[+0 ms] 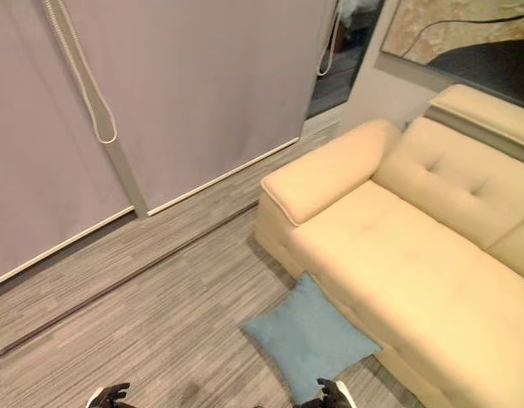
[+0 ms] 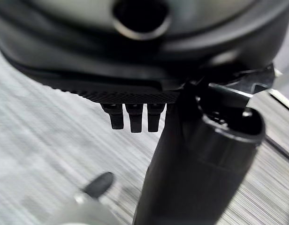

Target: Pick up all the scattered cushions and arrange them neatly on the sofa.

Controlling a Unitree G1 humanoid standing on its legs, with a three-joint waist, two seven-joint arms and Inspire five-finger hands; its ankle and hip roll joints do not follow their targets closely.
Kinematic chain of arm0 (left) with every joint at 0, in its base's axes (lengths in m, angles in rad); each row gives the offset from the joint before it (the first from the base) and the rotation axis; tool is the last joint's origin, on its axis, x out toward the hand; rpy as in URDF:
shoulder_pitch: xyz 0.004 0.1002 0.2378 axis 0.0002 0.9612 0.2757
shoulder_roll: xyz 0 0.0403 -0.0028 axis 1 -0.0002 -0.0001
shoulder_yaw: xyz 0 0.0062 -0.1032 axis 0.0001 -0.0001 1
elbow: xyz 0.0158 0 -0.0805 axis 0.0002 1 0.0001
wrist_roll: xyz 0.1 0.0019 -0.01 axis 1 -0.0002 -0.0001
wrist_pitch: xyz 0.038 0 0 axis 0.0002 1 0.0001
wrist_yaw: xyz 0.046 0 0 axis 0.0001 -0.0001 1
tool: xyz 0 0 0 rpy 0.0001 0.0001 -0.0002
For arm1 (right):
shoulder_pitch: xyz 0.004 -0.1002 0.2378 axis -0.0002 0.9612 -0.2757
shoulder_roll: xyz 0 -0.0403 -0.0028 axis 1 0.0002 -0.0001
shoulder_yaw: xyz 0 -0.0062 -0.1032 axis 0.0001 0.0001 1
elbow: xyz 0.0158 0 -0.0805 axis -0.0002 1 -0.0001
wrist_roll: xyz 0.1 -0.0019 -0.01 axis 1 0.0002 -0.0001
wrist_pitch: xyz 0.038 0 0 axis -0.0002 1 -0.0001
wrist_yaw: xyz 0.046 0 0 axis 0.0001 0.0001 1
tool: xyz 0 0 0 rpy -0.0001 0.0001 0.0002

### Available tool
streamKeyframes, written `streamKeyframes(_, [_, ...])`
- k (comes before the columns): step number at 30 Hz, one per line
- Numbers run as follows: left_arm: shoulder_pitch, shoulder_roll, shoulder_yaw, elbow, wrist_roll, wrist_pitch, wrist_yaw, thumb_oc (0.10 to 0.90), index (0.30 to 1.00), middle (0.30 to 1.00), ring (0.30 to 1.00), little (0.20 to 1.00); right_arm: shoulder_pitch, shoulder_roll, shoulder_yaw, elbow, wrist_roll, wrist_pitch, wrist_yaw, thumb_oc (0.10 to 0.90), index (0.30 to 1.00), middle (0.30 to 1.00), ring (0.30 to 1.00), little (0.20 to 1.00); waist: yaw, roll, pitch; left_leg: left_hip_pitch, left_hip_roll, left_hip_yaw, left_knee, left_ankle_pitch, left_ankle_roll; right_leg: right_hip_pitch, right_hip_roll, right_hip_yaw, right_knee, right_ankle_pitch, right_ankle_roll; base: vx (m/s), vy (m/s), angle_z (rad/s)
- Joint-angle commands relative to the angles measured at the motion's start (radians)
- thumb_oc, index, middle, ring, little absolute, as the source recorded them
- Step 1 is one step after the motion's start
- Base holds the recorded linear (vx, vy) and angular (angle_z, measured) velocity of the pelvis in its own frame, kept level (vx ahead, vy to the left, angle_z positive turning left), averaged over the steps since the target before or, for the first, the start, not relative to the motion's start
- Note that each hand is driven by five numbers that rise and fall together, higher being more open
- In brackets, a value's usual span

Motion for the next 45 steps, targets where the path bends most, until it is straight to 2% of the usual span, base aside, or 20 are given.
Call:
streamKeyframes(1, [-0.046, 0.013, -0.019, -0.029, 0.001, -0.035, 0.001, 0.8, 0.9, 0.9, 0.9, 0.9, -0.077, -0.049, 0.018, 0.02, 0.022, -0.011, -0.033, 0.8, 0.9, 0.9, 0.9, 0.9, 0.019, -0.057, 0.037, -0.041, -0.076, -0.122, 0.142, -0.127, -0.009, -0.034, -0.008, 0.089, -0.04, 0.037, 0.059, 0.09, -0.048, -1.31])
streamKeyframes(2, [-0.052, 0.005, -0.03, -0.03, -0.009, -0.035, -0.002, 0.8, 0.9, 0.9, 0.9, 0.9, -0.075, -0.05, 0.017, 0.031, 0.022, -0.015, -0.038, 0.8, 0.9, 0.9, 0.9, 0.9, 0.032, -0.07, 0.042, -0.076, -0.114, -0.196, 0.102, -0.159, 0.0, -0.02, -0.008, 0.122, -0.051, 0.033, 0.067, 0.21, 0.027, -1.13])
streamKeyframes(3, [-0.059, 0.001, -0.036, -0.024, -0.012, -0.034, 0.0, 0.8, 0.9, 0.9, 0.9, 0.9, -0.074, -0.049, 0.016, 0.038, 0.023, -0.015, -0.039, 0.8, 0.9, 0.9, 0.9, 0.9, 0.037, -0.077, 0.043, -0.101, -0.131, -0.234, 0.043, -0.16, -0.001, -0.016, -0.011, 0.148, -0.061, 0.032, 0.075, 0.29, 0.113, -0.87])
streamKeyframes(4, [-0.068, -0.001, -0.046, -0.026, -0.021, -0.041, 0.002, 0.8, 0.9, 0.9, 0.9, 0.9, -0.078, -0.052, 0.022, 0.04, 0.021, -0.018, -0.045, 0.8, 0.9, 0.9, 0.9, 0.9, 0.064, -0.069, 0.06, -0.155, -0.185, -0.346, -0.023, -0.108, -0.01, 0.004, 0.011, 0.201, -0.071, 0.024, 0.078, 0.26, 0.2, -0.58])
streamKeyframes(5, [-0.071, -0.005, -0.044, -0.023, -0.029, -0.042, 0.0, 0.8, 0.9, 0.9, 0.9, 0.9, -0.083, -0.053, 0.023, 0.043, 0.021, -0.018, -0.044, 0.8, 0.9, 0.9, 0.9, 0.9, 0.068, -0.064, 0.062, -0.165, -0.203, -0.386, -0.032, -0.1, -0.011, -0.002, 0.018, 0.234, -0.059, 0.015, 0.079, 0.22, 0.207, -0.93])
streamKeyframes(7, [-0.056, -0.001, -0.033, -0.007, -0.017, -0.035, -0.007, 0.8, 0.9, 0.9, 0.9, 0.9, -0.076, -0.042, 0.022, 0.048, 0.011, -0.017, -0.039, 0.8, 0.9, 0.9, 0.9, 0.9, 0.065, -0.054, 0.046, -0.111, -0.203, -0.376, -0.083, -0.106, 0.014, -0.008, 0.01, 0.267, -0.028, 0.013, 0.09, 0.23, 0.293, -2.02])
streamKeyframes(9, [-0.052, 0.03, -0.016, -0.011, -0.01, -0.035, -0.006, 0.8, 0.9, 0.9, 0.9, 0.9, -0.093, -0.021, 0.027, 0.039, 0.012, -0.012, -0.029, 0.8, 0.9, 0.9, 0.9, 0.9, 0.068, -0.046, 0.049, -0.059, -0.204, -0.308, -0.116, -0.116, 0.052, -0.068, -0.014, 0.303, 0.084, 0.015, 0.123, 0.21, 0.445, -1.7])
streamKeyframes(10, [-0.052, 0.052, -0.002, -0.013, -0.011, -0.034, 0.002, 0.8, 0.9, 0.9, 0.9, 0.9, -0.104, -0.017, 0.028, 0.03, 0.011, -0.014, -0.032, 0.8, 0.9, 0.9, 0.9, 0.9, 0.076, -0.037, 0.063, -0.034, -0.195, -0.267, -0.124, -0.126, 0.068, -0.124, -0.037, 0.253, 0.177, 0.029, 0.147, 0.1, 0.297, -1.66])
streamKeyframes(12, [-0.05, 0.055, 0.0, -0.011, -0.01, -0.034, 0.003, 0.8, 0.9, 0.9, 0.9, 0.9, -0.105, -0.016, 0.028, 0.028, 0.009, -0.016, -0.032, 0.8, 0.9, 0.9, 0.9, 0.9, 0.078, -0.035, 0.064, -0.022, -0.195, -0.253, -0.127, -0.132, 0.071, -0.133, -0.052, 0.22, 0.187, 0.034, 0.148, 0.07, 0.103, -1.07])
streamKeyframes(18, [-0.045, 0.062, 0.008, -0.005, -0.006, -0.032, -0.005, 0.8, 0.9, 0.9, 0.9, 0.9, -0.106, -0.026, 0.028, 0.017, -0.003, -0.018, -0.034, 0.8, 0.9, 0.9, 0.9, 0.9, 0.085, -0.028, 0.055, 0.029, -0.197, -0.186, -0.15, -0.157, 0.074, -0.149, -0.094, 0.007, 0.104, 0.06, 0.12, 0.1, 0.004, -0.24])
streamKeyframes(19, [-0.045, 0.062, 0.01, -0.004, -0.007, -0.032, -0.007, 0.8, 0.9, 0.9, 0.9, 0.9, -0.108, -0.03, 0.029, 0.017, -0.003, -0.019, -0.037, 0.8, 0.9, 0.9, 0.9, 0.9, 0.088, -0.024, 0.052, 0.046, -0.191, -0.186, -0.15, -0.179, 0.067, -0.136, -0.092, -0.011, 0.094, 0.046, 0.133, 0.08, -0.06, -0.53])
streamKeyframes(20, [-0.044, 0.06, 0.008, -0.004, -0.003, -0.032, -0.008, 0.8, 0.9, 0.9, 0.9, 0.9, -0.105, -0.032, 0.029, 0.016, -0.002, -0.02, -0.035, 0.8, 0.9, 0.9, 0.9, 0.9, 0.086, -0.03, 0.054, 0.042, -0.195, -0.173, -0.145, -0.167, 0.068, -0.129, -0.096, -0.029, 0.072, 0.062, 0.124, 0.1, -0.087, -0.5])
streamKeyframes(22, [-0.047, 0.055, 0.001, -0.006, 0.006, -0.032, -0.01, 0.8, 0.9, 0.9, 0.9, 0.9, -0.099, -0.037, 0.029, 0.011, 0.001, -0.022, -0.036, 0.8, 0.9, 0.9, 0.9, 0.9, 0.077, -0.036, 0.047, 0.042, -0.195, -0.175, -0.131, -0.175, 0.061, -0.116, -0.077, 0.004, 0.044, 0.057, 0.115, 0.07, -0.103, -0.2])
streamKeyframes(27, [-0.047, 0.032, -0.019, -0.007, 0.013, -0.031, -0.022, 0.8, 0.9, 0.9, 0.9, 0.9, -0.091, -0.048, 0.028, 0.012, 0.011, -0.023, -0.04, 0.8, 0.9, 0.9, 0.9, 0.9, 0.062, -0.031, 0.036, 0.055, -0.171, -0.159, -0.093, -0.199, 0.043, -0.079, -0.043, 0.023, -0.001, 0.048, 0.097, 0.1, -0.138, 0.13])
streamKeyframes(33, [-0.062, 0.004, -0.05, -0.025, 0.005, -0.028, -0.029, 0.8, 0.9, 0.9, 0.9, 0.9, -0.086, -0.071, 0.018, 0.009, 0.029, -0.027, -0.047, 0.8, 0.9, 0.9, 0.9, 0.9, 0.052, -0.026, 0.052, -0.004, -0.128, -0.175, 0.062, -0.16, 0.003, -0.034, -0.011, 0.047, -0.038, 0.032, 0.064, 0.01, -0.112, 0.06])
streamKeyframes(35, [-0.066, -0.003, -0.063, -0.03, -0.002, -0.03, -0.031, 0.8, 0.9, 0.9, 0.9, 0.9, -0.085, -0.074, 0.015, 0.008, 0.035, -0.028, -0.047, 0.8, 0.9, 0.9, 0.9, 0.9, 0.055, -0.029, 0.051, -0.032, -0.154, -0.222, 0.057, -0.158, 0.007, -0.034, -0.01, 0.056, -0.043, 0.029, 0.063, -0.01, 0.002, -0.21])
streamKeyframes(37, [-0.067, -0.009, -0.072, -0.029, -0.003, -0.03, -0.032, 0.8, 0.9, 0.9, 0.9, 0.9, -0.084, -0.076, 0.016, 0.011, 0.031, -0.028, -0.049, 0.8, 0.9, 0.9, 0.9, 0.9, 0.068, -0.03, 0.05, -0.056, -0.216, -0.292, 0.007, -0.179, 0.018, -0.035, -0.007, 0.074, -0.041, 0.028, 0.067, 0.0, 0.024, -0.31])
streamKeyframes(39, [-0.063, -0.016, -0.067, -0.021, -0.008, -0.031, -0.033, 0.8, 0.9, 0.9, 0.9, 0.9, -0.089, -0.074, 0.02, 0.009, 0.019, -0.029, -0.048, 0.8, 0.9, 0.9, 0.9, 0.9, 0.075, -0.02, 0.045, -0.034, -0.236, -0.336, -0.074, -0.175, 0.033, -0.046, 0.004, 0.101, -0.022, 0.026, 0.073, 0.01, 0.042, -0.34])
streamKeyframes(42, [-0.051, -0.014, -0.063, -0.014, -0.002, -0.031, -0.035, 0.8, 0.9, 0.9, 0.9, 0.9, -0.09, -0.068, 0.022, 0.008, 0.015, -0.03, -0.048, 0.8, 0.9, 0.9, 0.9, 0.9, 0.083, -0.018, 0.043, -0.024, -0.254, -0.359, -0.088, -0.169, 0.039, -0.06, 0.004, 0.112, 0.002, 0.031, 0.083, 0.01, 0.05, -0.45])
streamKeyframes(45, [-0.042, 0.001, -0.039, -0.01, -0.01, -0.027, -0.033, 0.8, 0.9, 0.9, 0.9, 0.9, -0.104, -0.063, 0.038, -0.001, -0.002, -0.03, -0.045, 0.8, 0.9, 0.9, 0.9, 0.9, 0.104, -0.009, 0.05, -0.006, -0.247, -0.345, -0.114, -0.16, 0.055, -0.106, -0.013, 0.106, 0.086, 0.027, 0.099, -0.02, 0.056, -0.47])
